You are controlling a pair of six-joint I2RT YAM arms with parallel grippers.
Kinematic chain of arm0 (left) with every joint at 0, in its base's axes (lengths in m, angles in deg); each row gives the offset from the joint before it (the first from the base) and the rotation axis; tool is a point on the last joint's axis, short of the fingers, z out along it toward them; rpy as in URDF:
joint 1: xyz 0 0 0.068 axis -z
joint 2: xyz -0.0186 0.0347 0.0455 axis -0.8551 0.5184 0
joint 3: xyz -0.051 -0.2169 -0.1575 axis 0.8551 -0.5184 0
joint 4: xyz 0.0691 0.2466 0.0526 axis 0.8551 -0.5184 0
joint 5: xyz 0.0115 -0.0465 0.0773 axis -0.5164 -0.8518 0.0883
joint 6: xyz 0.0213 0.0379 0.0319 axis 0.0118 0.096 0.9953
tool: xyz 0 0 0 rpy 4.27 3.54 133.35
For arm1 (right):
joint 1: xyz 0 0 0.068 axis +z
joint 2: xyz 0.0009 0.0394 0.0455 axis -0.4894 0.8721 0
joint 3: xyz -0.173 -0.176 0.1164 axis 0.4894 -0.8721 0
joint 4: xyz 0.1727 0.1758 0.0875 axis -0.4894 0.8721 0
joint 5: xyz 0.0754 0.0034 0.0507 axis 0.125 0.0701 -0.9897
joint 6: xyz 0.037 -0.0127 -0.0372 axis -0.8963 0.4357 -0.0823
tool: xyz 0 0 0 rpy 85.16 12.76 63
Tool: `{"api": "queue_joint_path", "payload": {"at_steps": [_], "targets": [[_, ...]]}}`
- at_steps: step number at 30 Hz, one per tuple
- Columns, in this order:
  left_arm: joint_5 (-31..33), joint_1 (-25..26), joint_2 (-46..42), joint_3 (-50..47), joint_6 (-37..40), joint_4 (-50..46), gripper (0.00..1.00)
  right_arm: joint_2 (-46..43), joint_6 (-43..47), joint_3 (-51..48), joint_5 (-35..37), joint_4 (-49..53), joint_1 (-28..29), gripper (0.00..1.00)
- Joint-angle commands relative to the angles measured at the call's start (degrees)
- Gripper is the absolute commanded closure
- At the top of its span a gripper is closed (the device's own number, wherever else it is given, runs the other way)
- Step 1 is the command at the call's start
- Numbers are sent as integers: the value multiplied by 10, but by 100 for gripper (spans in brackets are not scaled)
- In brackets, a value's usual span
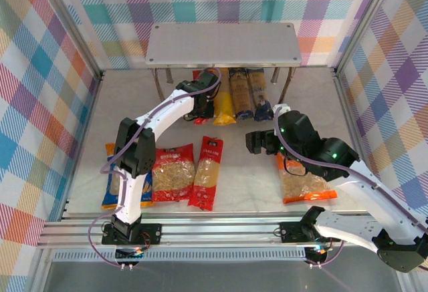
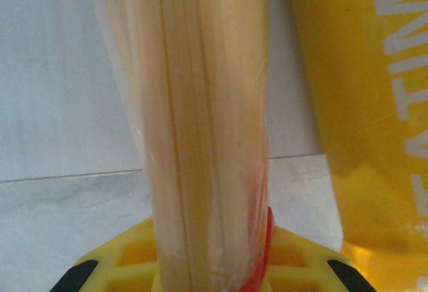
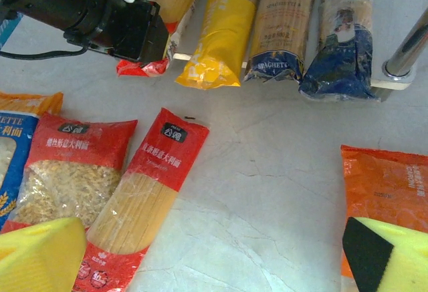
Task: Place and organize the pasta boxes and bags onto the shelf
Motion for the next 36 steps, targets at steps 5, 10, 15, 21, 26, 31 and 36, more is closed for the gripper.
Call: {"api": "queue_joint_path", "payload": {"at_steps": [5,10,15,21,26,31,36], "targets": [[-1,-12,5,27,-22,33,78,-16,10,8,8,4,-4,1],[-15,-15,6,19,-30,41,63,-20,8,8,6,9,-6,1],[-22,-16,1,16,-31,48,46,-31,3,5,8,12,-6,1],[-32,-20,-31,-22,-26,82,18,-37,2,8,9,18,-6,1],[-68,-31,-100,-106,-19,164,4,-37,-2,5,8,17,-7,1],[-71,-25,-201,-193,9,207,3,-36,-3,6,7,17,-6,1],[-25,46,-331,-313,42,179,3,-33,-6,1,7,13,-7,1]]}}
